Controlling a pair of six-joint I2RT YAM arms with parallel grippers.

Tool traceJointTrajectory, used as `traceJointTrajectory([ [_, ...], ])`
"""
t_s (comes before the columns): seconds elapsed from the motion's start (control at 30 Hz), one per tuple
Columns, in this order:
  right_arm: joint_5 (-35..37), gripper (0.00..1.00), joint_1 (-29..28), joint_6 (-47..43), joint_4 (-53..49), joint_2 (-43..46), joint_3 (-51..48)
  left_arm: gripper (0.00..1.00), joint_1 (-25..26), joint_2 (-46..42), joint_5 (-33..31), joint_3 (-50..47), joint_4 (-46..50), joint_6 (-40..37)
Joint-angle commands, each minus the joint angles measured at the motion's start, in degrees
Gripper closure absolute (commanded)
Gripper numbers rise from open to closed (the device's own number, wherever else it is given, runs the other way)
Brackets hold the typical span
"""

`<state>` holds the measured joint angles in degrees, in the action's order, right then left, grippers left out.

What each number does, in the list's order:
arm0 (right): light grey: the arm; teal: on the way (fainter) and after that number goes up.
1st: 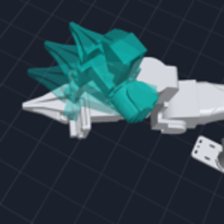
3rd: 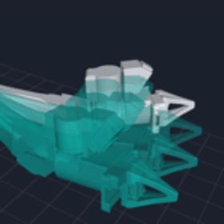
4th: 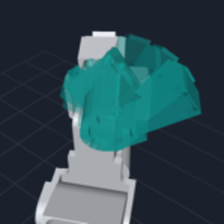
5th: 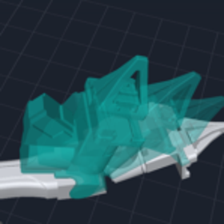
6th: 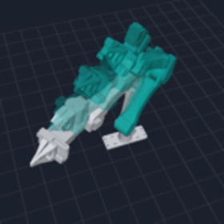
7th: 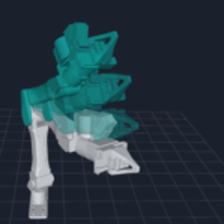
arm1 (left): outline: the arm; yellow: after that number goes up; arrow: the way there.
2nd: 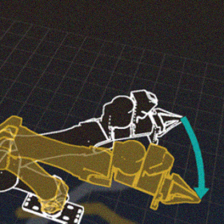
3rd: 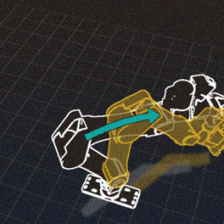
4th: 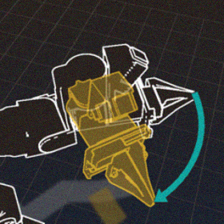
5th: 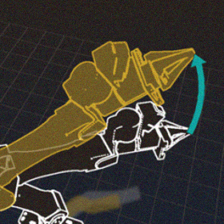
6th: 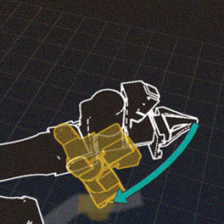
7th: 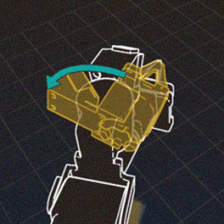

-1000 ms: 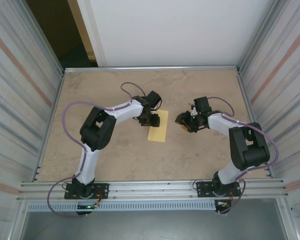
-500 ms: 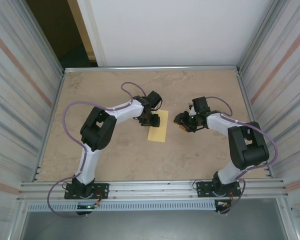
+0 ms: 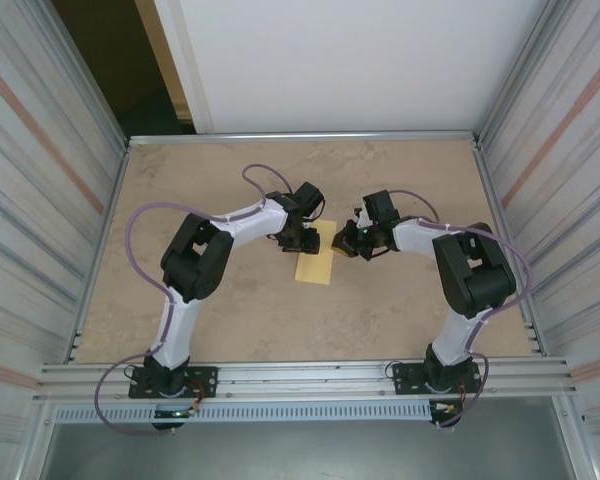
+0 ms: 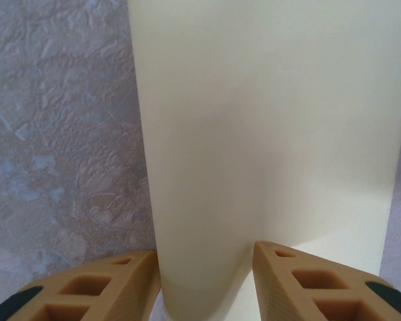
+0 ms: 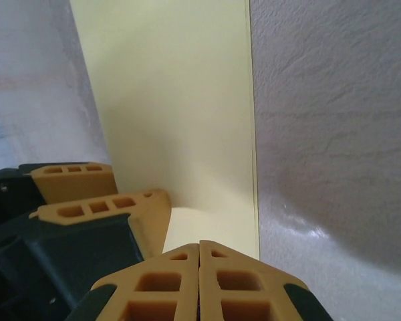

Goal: Fold a paper plane with a square sheet of paper (pick it up from the middle)
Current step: Hold the square sheet of paper at the center of the table.

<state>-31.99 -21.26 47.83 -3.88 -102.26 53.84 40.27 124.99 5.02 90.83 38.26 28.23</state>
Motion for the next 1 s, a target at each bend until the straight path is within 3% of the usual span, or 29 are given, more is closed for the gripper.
traceJointTrajectory([
  [0.0, -1.0, 0.94, -1.1, 0.1, -0.3, -2.2, 2.6, 0.55, 1.9, 13.6, 2.6, -5.7, -0.6, 0.3],
  [0.53, 1.5, 0.99, -2.3, -2.2, -3.8, -8.1, 3.8, 0.55, 1.9, 13.2, 2.9, -6.4, -0.9, 0.6],
  [0.67, 4.3, 0.99, -1.6, -3.7, -8.8, -9.8, 3.9, 0.55, 1.8, 12.4, 3.0, -6.6, -1.0, 0.6],
  [0.97, 5.9, 1.00, -1.1, -10.0, -15.3, -14.7, 5.2, 0.53, -0.1, 1.1, 5.9, -7.4, -2.6, 1.6],
])
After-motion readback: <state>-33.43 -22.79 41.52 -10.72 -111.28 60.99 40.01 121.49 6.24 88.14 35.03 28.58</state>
